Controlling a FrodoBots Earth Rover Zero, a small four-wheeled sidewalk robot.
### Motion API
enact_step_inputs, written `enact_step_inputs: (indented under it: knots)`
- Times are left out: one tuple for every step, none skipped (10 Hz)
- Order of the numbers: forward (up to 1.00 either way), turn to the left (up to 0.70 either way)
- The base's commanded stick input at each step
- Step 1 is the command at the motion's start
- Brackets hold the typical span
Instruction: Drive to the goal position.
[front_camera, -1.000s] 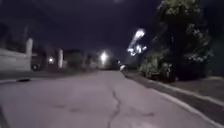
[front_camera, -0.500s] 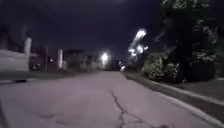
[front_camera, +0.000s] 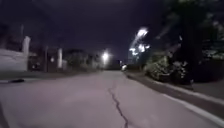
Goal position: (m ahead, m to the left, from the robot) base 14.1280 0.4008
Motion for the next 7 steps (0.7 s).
enact_step_inputs:
  knots:
    - [0.70,0.00]
    - [0.70,0.00]
    - [0.70,0.00]
    - [0.70,0.00]
    - [0.70,0.00]
    - [0.70,-0.08]
    - [0.70,-0.26]
